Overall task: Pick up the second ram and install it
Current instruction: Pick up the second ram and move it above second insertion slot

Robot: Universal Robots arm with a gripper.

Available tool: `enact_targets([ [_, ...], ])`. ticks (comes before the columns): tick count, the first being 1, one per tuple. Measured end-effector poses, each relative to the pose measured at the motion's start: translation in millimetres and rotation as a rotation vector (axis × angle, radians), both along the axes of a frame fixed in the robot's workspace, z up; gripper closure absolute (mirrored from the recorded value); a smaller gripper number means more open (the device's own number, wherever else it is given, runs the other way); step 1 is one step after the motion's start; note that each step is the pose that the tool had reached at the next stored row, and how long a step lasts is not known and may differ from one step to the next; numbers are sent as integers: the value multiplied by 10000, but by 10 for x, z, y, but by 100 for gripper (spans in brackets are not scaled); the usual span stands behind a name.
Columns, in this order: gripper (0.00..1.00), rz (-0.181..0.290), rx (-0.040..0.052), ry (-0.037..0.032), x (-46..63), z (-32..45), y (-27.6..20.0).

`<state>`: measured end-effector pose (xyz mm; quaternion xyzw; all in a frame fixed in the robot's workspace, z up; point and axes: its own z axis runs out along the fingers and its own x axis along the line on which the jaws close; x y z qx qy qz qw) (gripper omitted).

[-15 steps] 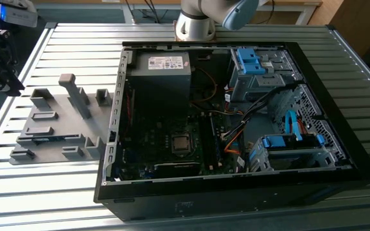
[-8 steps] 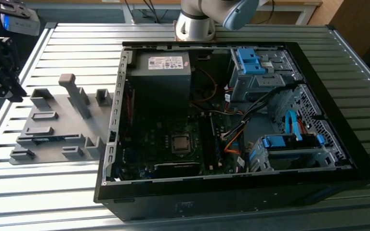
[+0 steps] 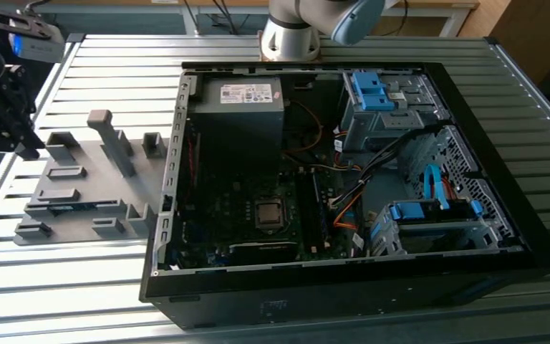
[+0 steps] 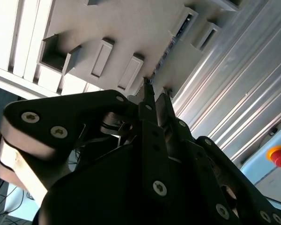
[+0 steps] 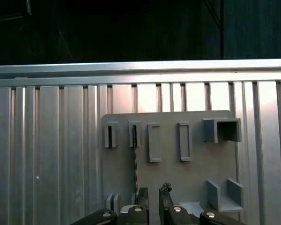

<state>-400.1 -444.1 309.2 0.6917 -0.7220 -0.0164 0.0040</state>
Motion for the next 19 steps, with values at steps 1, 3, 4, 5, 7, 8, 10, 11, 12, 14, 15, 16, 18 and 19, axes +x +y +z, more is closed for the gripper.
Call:
enact_targets([
  [1,76,0,-1,1,0,-18,0],
  [3,76,0,-1,-1,0,-54,-2],
  [4,76,0,0,-5,0,-73,-2],
  [5,76,0,-1,-10,0,-88,-3],
  [7,76,-1,-1,-17,0,-112,-3],
  [8,76,0,-1,-18,0,-121,-3],
  [10,76,0,-3,-16,0,-128,-3],
  [11,76,0,-2,-15,0,-128,-3],
  [12,76,0,0,-16,0,-129,-3],
  [14,76,-1,9,-18,0,-130,-3],
  [15,76,0,38,-18,0,-130,-3],
  [16,76,0,57,-17,0,-131,-4],
  [18,76,0,57,-17,0,-132,-4],
  [19,76,-1,58,-18,0,-135,-4],
])
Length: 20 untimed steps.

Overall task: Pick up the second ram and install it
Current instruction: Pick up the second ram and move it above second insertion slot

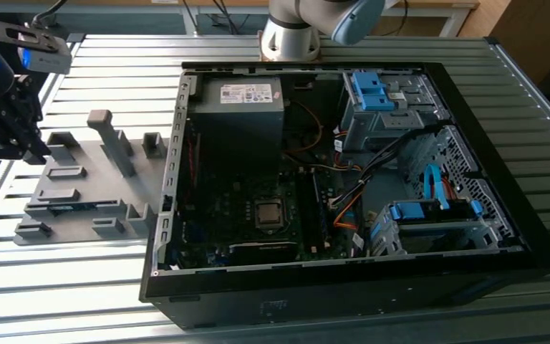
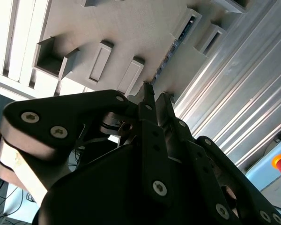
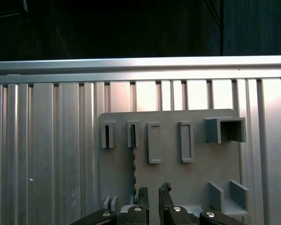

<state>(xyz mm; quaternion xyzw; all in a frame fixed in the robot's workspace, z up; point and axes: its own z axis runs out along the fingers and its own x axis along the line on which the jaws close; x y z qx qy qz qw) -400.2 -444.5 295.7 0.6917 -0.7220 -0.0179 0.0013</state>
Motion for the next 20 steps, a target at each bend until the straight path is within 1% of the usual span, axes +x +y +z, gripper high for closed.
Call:
enact_targets([
  [8,76,1,0,0,0,-36,-14],
  [13,76,0,0,-1,0,-45,-28],
  [15,76,0,0,-1,1,-62,-36],
  [17,76,1,17,1,0,-90,-60],
  [20,76,12,78,0,0,-138,-93],
])
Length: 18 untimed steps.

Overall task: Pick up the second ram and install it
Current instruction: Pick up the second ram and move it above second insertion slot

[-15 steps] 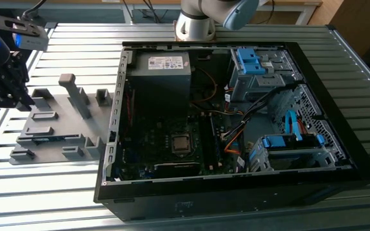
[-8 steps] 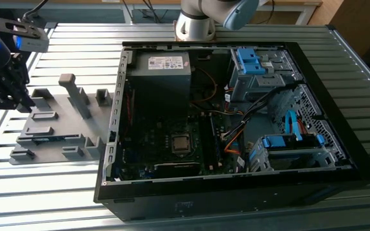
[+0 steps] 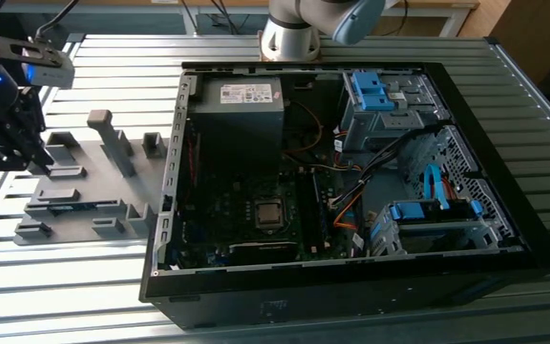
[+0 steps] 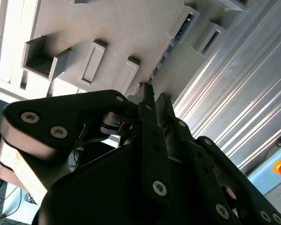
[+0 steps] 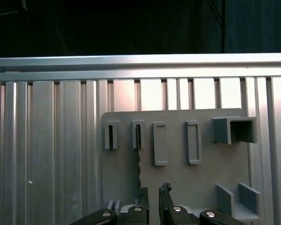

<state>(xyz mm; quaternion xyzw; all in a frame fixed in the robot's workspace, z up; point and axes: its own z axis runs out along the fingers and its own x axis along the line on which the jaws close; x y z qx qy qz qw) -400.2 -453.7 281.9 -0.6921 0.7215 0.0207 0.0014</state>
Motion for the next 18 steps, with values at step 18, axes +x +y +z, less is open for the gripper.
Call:
enact_targets([
  [18,76,2,441,-33,0,-221,-65],
])
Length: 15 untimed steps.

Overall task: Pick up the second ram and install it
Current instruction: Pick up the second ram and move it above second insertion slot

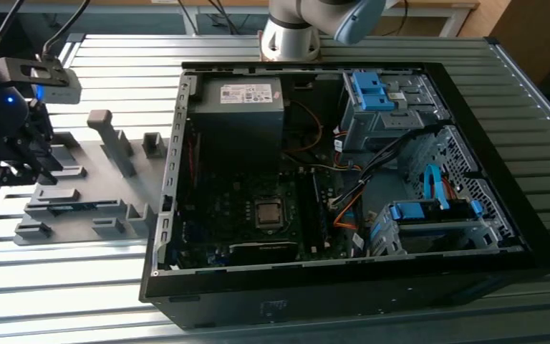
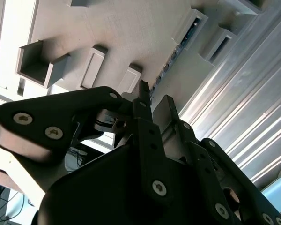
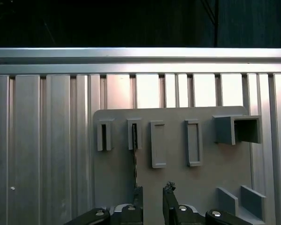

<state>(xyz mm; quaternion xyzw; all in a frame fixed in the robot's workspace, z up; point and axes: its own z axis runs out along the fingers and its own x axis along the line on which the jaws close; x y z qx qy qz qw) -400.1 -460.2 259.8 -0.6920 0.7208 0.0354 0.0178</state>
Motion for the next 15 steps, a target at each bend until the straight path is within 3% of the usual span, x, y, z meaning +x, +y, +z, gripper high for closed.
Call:
enact_targets([
  [1,69,-1,0,-3,0,-16,-4],
  [15,69,-1,0,-46,-1,-212,-59],
])
